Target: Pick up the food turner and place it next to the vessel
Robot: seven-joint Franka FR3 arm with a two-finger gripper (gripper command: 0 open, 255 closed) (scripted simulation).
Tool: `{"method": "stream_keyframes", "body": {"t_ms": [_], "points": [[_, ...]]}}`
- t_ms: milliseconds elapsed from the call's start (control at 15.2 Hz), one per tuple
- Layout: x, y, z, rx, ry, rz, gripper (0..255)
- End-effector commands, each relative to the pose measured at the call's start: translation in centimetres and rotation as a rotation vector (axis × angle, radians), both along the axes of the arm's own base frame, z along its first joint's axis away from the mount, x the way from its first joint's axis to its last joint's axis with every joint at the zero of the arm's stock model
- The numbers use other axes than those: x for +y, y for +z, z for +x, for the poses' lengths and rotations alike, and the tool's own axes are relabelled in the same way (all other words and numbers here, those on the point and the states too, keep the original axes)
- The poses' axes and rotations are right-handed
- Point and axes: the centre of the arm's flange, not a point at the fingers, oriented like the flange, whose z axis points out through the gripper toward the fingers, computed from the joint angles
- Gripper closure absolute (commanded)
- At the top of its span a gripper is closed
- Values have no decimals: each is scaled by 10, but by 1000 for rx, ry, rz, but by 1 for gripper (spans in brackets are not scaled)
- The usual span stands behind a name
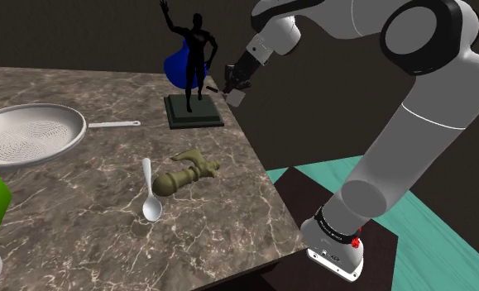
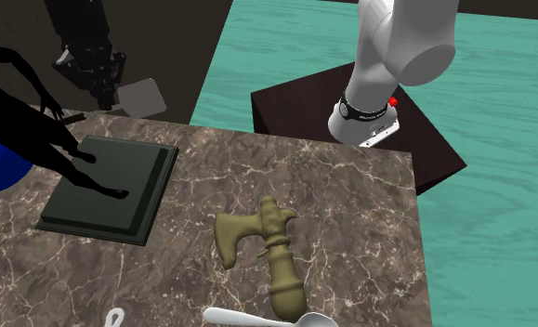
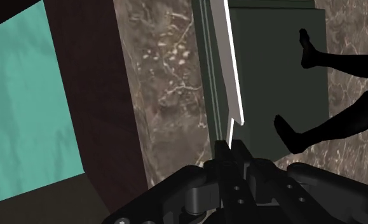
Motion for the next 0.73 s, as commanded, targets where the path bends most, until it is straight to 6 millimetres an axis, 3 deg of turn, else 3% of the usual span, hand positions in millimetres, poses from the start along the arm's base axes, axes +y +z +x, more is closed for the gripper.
{"method": "stream_keyframes", "body": {"t_ms": [0,264,660], "points": [[-1,-10,0,0,0,0,255],[-1,-33,0,0,0,0,255],[-1,-33,0,0,0,0,255]]}}
